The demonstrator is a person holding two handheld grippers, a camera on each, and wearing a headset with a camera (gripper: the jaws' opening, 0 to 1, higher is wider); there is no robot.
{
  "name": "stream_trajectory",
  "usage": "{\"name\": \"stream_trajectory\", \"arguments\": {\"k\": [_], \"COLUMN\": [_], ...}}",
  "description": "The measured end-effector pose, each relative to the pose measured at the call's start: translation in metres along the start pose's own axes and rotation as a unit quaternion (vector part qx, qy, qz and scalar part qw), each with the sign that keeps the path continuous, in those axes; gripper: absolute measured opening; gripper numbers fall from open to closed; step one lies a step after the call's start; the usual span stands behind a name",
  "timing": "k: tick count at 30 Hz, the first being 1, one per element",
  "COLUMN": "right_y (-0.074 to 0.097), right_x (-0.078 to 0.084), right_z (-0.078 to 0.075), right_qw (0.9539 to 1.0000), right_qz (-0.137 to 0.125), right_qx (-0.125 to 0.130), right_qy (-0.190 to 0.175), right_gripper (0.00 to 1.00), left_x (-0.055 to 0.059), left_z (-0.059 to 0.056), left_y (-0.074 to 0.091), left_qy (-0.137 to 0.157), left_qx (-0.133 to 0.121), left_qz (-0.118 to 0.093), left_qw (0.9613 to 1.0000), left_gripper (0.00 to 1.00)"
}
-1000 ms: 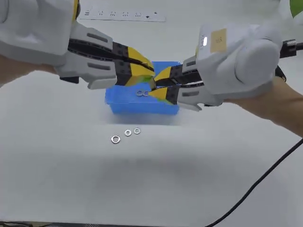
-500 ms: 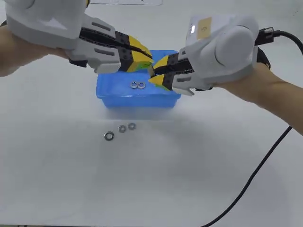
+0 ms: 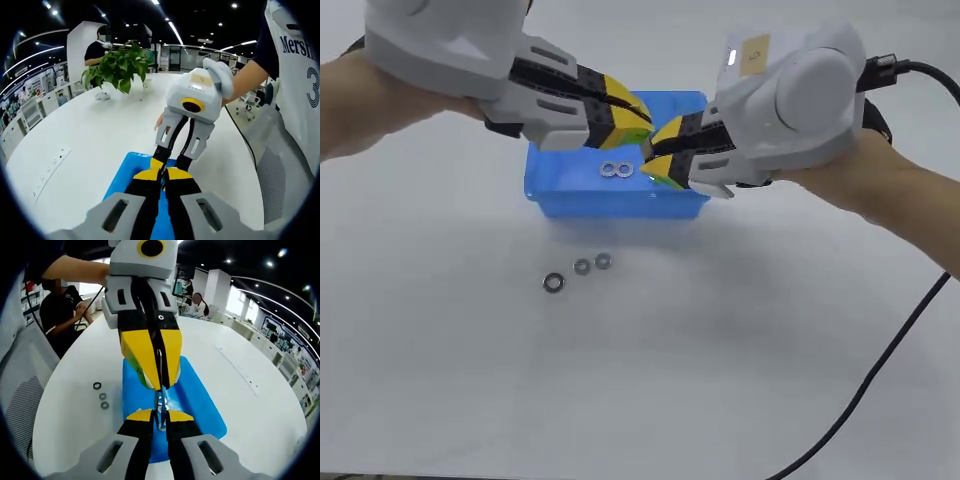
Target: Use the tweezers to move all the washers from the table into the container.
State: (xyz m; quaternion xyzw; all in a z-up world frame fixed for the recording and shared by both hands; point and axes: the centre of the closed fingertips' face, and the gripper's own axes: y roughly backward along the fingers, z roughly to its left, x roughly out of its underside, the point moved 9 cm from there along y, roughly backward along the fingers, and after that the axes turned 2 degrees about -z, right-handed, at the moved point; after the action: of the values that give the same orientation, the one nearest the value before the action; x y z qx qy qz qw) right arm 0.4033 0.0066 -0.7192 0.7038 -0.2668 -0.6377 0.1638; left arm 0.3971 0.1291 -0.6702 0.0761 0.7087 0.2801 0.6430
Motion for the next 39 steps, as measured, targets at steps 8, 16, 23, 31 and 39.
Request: {"name": "stream_trajectory", "arguments": {"k": [8, 16, 23, 31, 39], "right_y": [0.002, 0.006, 0.014, 0.022, 0.039], "right_x": [0.002, -0.002, -0.014, -0.03, -0.05], "right_z": [0.001, 0.004, 0.006, 0.017, 0.03], "right_qw": [1.0, 1.0, 0.9999, 0.9993, 0.9983], "right_qz": [0.001, 0.003, -0.006, -0.01, -0.023], "right_qx": [0.004, 0.009, 0.013, 0.012, 0.019], "right_qy": [-0.006, -0.002, 0.004, 0.033, 0.049], "right_gripper": [0.1, 0.11, 0.11, 0.11, 0.11], "left_x": [-0.001, -0.006, -0.019, -0.031, -0.047], "left_z": [0.001, -0.005, -0.015, -0.03, -0.047], "left_y": [-0.003, 0.0, 0.01, 0.025, 0.037], "left_qy": [0.005, -0.003, -0.022, -0.038, -0.072], "left_qx": [0.002, 0.001, -0.007, -0.01, -0.019], "left_qz": [-0.001, 0.001, -0.002, -0.002, -0.001], "left_qw": [1.0, 1.0, 0.9997, 0.9992, 0.9972], "left_gripper": [0.07, 0.06, 0.06, 0.06, 0.06]}}
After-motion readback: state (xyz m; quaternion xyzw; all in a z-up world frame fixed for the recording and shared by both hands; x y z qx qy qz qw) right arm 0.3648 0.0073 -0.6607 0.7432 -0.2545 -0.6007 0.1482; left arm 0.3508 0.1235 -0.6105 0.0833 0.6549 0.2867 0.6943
